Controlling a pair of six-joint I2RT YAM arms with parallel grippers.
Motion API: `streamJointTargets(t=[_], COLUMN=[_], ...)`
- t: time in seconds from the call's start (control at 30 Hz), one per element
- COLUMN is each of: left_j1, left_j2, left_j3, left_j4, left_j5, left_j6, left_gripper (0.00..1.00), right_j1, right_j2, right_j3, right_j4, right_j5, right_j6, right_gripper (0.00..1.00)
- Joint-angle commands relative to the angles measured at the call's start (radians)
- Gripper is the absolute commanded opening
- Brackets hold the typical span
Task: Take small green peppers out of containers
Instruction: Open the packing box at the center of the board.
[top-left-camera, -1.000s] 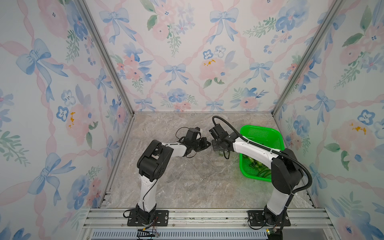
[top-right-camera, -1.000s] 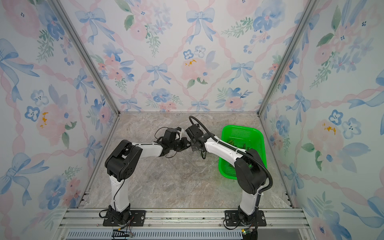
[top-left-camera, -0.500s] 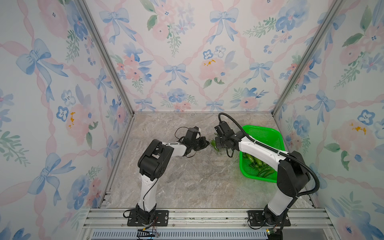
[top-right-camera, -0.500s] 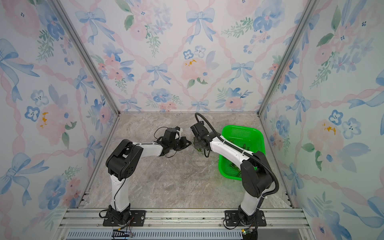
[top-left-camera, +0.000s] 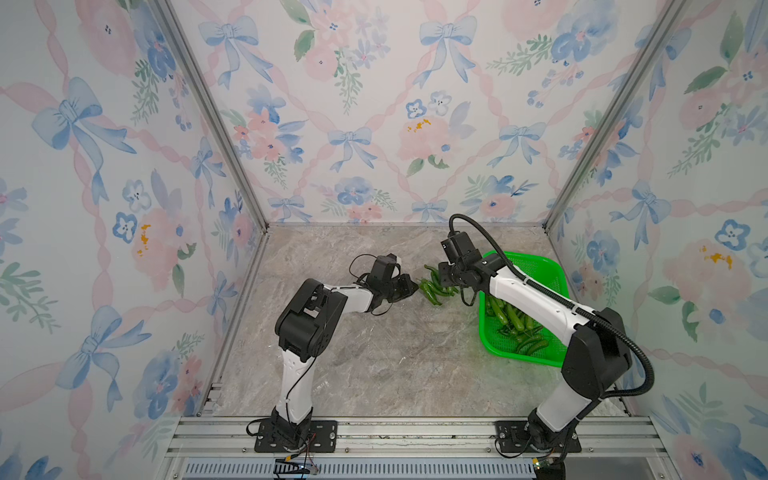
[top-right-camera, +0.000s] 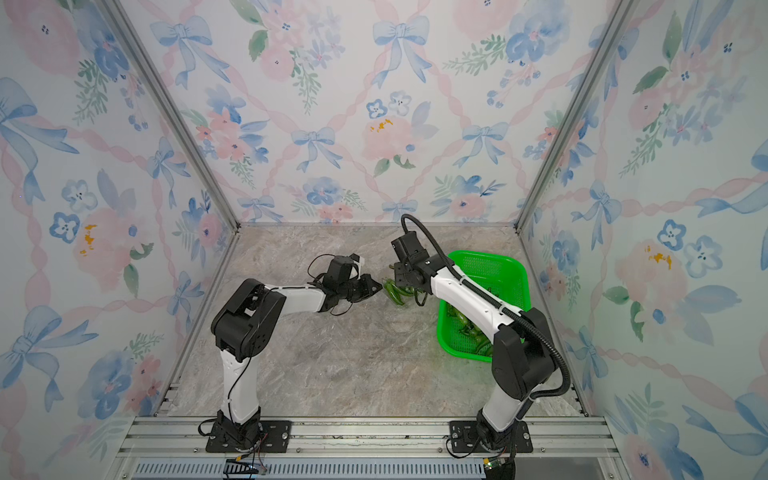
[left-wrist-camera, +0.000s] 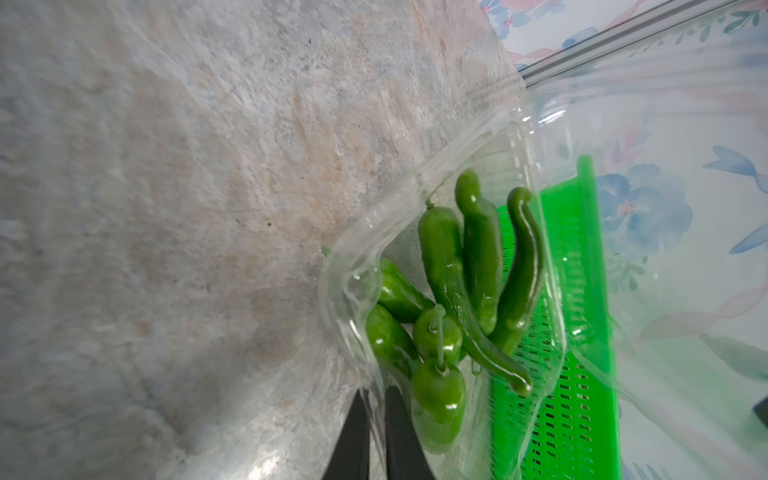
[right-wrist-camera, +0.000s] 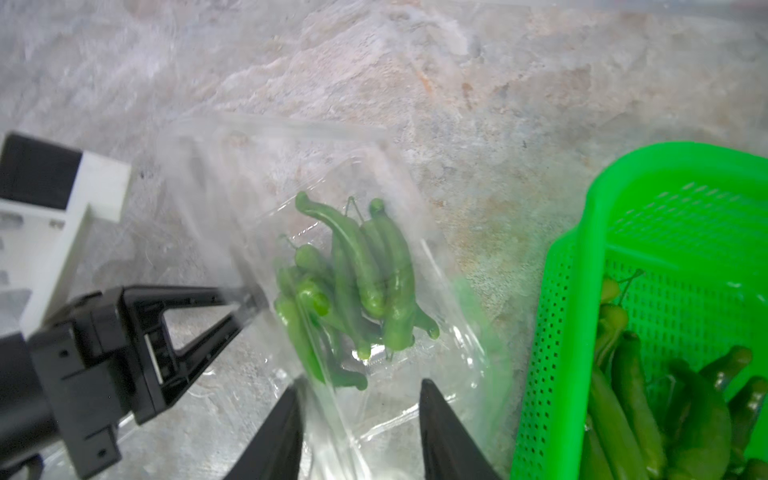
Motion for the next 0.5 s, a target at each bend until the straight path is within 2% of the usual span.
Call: streamJointTargets(t=[0.0,0.1,0.3,0.4,0.47], left_j1=[0.004,0.006,0.006,0.012,0.021], left_j2=[-0.026,-0.035,-0.066,-0.092,-0.106], left_j3=[-0.017,-0.013,-0.01,-0.017,-0.023], left_j4=[-0.077,-0.084,-0.094,-0.098,-0.103], left_j5=[-0.024,-0.024,-0.028,-0.038,-0.036], left_j6=[0.024,0.024,0.026,0.025,0.027], left_gripper=[0.13,0.14,0.16,0.22,0.2], right_j1=[-0.046,-0.084,-0.165,-0.204,-0.218], right_j2=[-0.017,-0.022,0.031,0.078,0.111], right_j3=[0.024,0.017,0.044,0.06,0.095], right_j4=[-0.028,-0.003,0.005,0.022,0.005], right_j5=[-0.034,-0.065,-0.133,-0.217,-0.24], right_j6=[-0.007,-0.001,-0.012,-0.015,-0.023], right_gripper=[0.55,0.6,0.62,0.62,0.64])
